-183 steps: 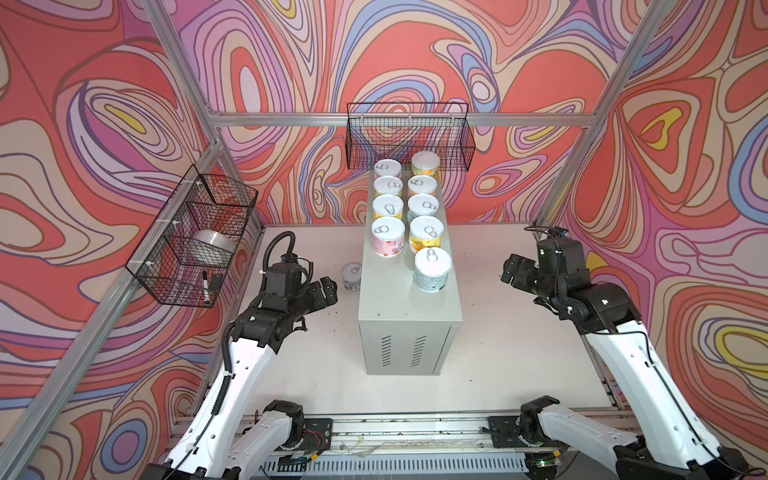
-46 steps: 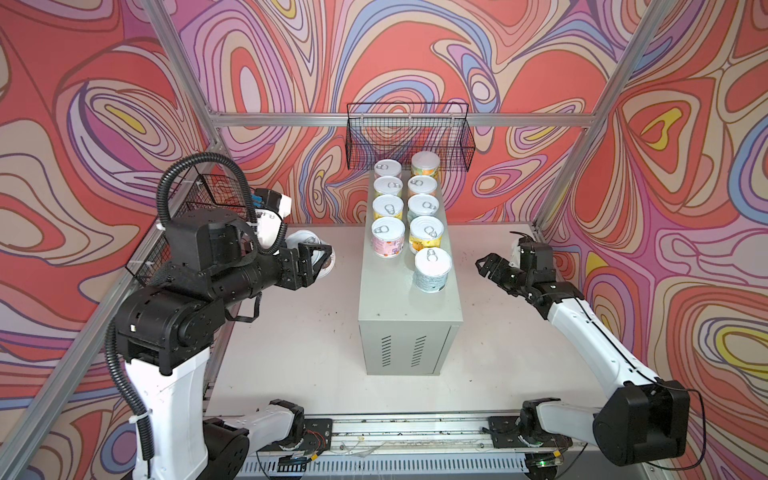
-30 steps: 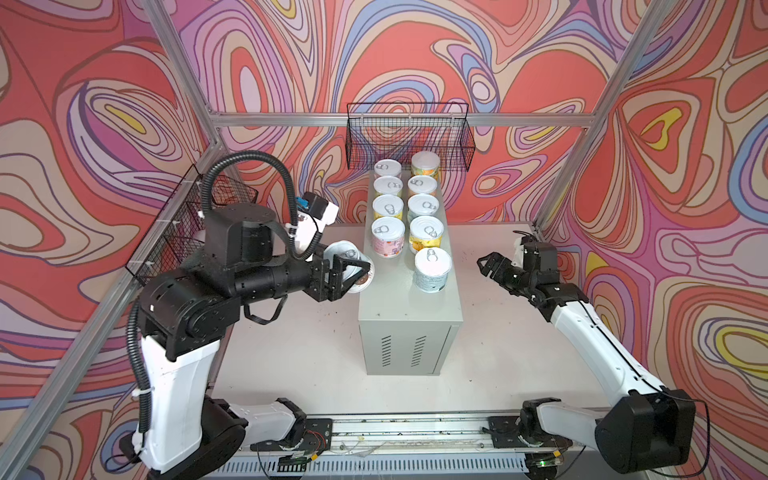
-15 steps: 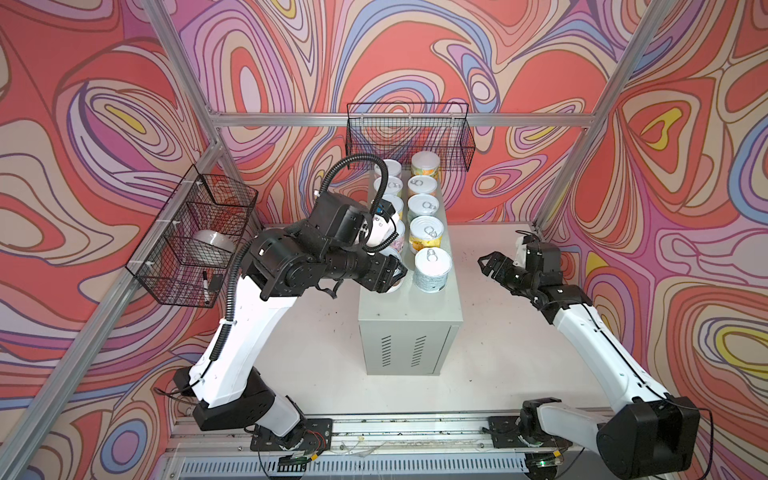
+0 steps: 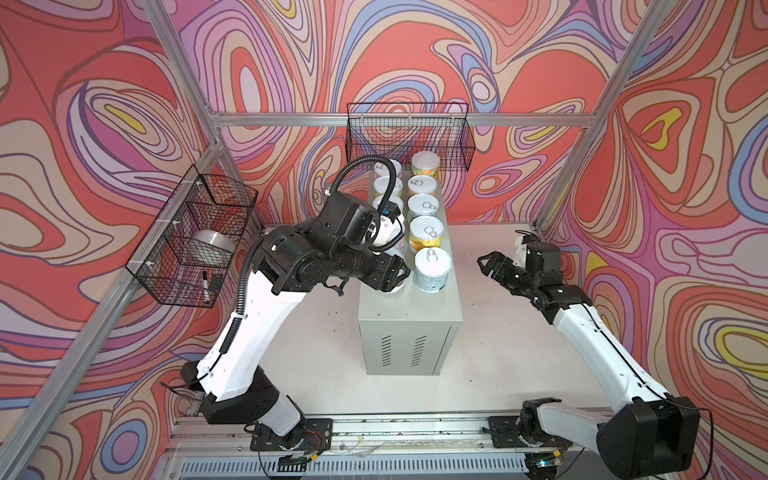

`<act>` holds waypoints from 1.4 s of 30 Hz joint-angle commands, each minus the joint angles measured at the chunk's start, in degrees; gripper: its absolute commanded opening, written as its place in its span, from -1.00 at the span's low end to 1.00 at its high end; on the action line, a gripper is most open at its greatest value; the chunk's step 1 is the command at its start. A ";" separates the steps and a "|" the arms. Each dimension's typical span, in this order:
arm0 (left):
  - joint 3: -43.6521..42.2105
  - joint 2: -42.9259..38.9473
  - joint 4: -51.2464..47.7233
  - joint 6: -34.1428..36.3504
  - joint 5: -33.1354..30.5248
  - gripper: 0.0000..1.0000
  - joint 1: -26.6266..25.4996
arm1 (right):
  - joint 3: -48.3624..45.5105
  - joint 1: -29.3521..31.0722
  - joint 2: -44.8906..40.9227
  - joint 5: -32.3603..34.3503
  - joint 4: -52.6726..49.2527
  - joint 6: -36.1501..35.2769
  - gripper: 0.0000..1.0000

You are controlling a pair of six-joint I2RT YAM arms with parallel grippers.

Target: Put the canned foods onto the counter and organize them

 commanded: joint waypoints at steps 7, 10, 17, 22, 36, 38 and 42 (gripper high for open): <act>1.23 1.04 2.26 0.30 -2.18 0.97 -0.59 | 1.00 -0.32 -0.32 -0.81 0.57 -0.17 0.89; 1.41 0.95 2.78 0.42 -2.44 1.00 -0.61 | 1.36 -0.29 -0.09 -1.24 0.39 -0.28 0.89; 2.47 0.44 4.98 1.50 -0.42 1.00 -0.68 | 3.71 -0.32 -0.79 -1.23 -2.05 -1.73 0.89; 6.70 0.46 2.14 2.71 -3.86 1.00 -0.64 | 7.34 -0.32 -2.11 -0.65 -5.28 -3.55 0.88; -6.61 -14.21 11.12 0.14 -17.27 1.00 1.62 | 26.42 4.26 -8.90 4.09 -23.87 -10.79 0.72; -10.95 -16.38 12.59 -1.69 -15.28 1.00 4.22 | 29.65 9.50 -9.61 10.06 -26.79 -11.41 0.71; -18.09 -19.61 14.95 -3.74 -13.54 1.00 7.42 | 32.98 17.79 -9.18 18.93 -30.36 -11.52 0.62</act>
